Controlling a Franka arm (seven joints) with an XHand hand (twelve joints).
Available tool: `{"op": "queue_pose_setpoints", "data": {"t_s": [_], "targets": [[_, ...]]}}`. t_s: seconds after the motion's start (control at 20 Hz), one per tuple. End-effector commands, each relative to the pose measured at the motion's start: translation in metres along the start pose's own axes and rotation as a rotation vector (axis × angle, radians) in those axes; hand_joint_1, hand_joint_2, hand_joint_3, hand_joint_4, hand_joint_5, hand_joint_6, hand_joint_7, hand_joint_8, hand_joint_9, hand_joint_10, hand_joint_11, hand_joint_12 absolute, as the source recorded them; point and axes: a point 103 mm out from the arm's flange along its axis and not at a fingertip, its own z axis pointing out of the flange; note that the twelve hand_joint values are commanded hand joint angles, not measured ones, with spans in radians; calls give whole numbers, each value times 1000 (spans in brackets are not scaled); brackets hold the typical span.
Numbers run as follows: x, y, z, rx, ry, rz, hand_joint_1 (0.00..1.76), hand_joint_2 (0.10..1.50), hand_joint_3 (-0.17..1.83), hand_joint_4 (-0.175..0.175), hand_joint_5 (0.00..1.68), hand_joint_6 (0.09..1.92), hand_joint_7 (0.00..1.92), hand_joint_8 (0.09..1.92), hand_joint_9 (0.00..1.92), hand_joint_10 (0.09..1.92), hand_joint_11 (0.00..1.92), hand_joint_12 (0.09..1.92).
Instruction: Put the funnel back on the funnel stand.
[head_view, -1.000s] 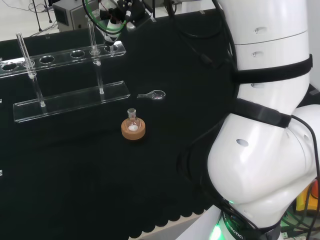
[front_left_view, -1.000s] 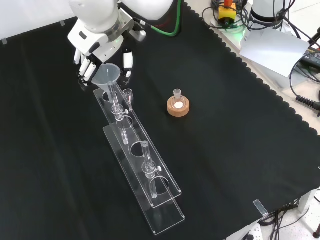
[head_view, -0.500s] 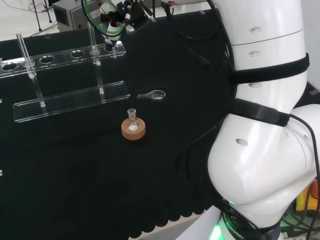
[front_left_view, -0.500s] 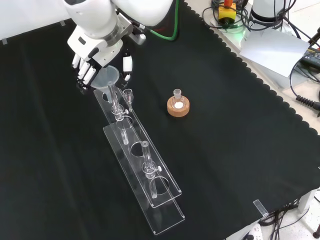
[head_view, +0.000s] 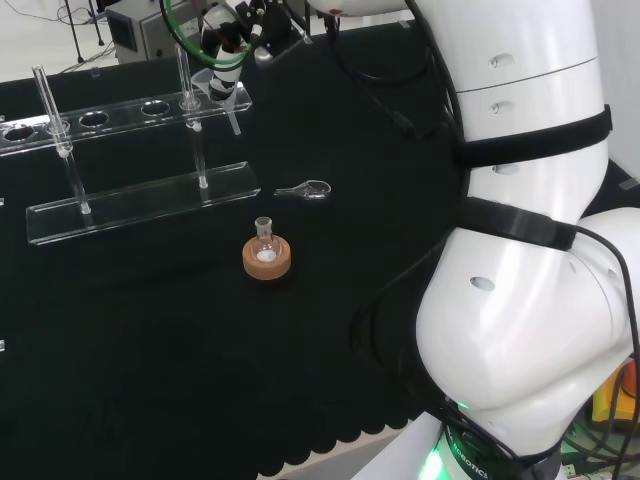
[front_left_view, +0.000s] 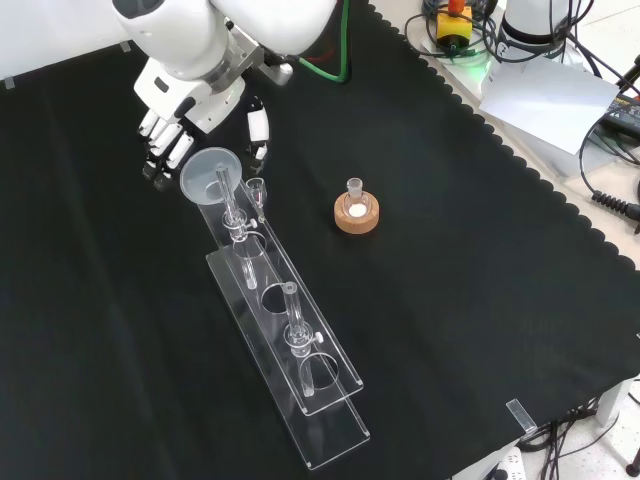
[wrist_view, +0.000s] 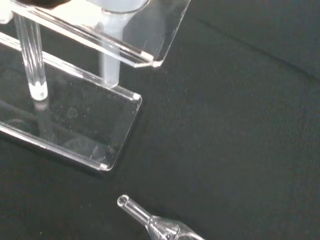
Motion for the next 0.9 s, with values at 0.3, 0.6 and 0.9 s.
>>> {"op": "queue_pose_setpoints", "data": {"t_s": [0.3,0.6,0.9], "targets": [[-10,-49,-17,-86,32,28,563,655,361,-39,187,87,0,447,123,764,199,1434],[-20,-110,-32,-169,75,75,567,673,340,-43,224,87,39,597,228,745,236,1427],[-27,-164,-29,-218,192,97,566,688,341,-42,259,87,71,633,284,727,259,1419]]}}
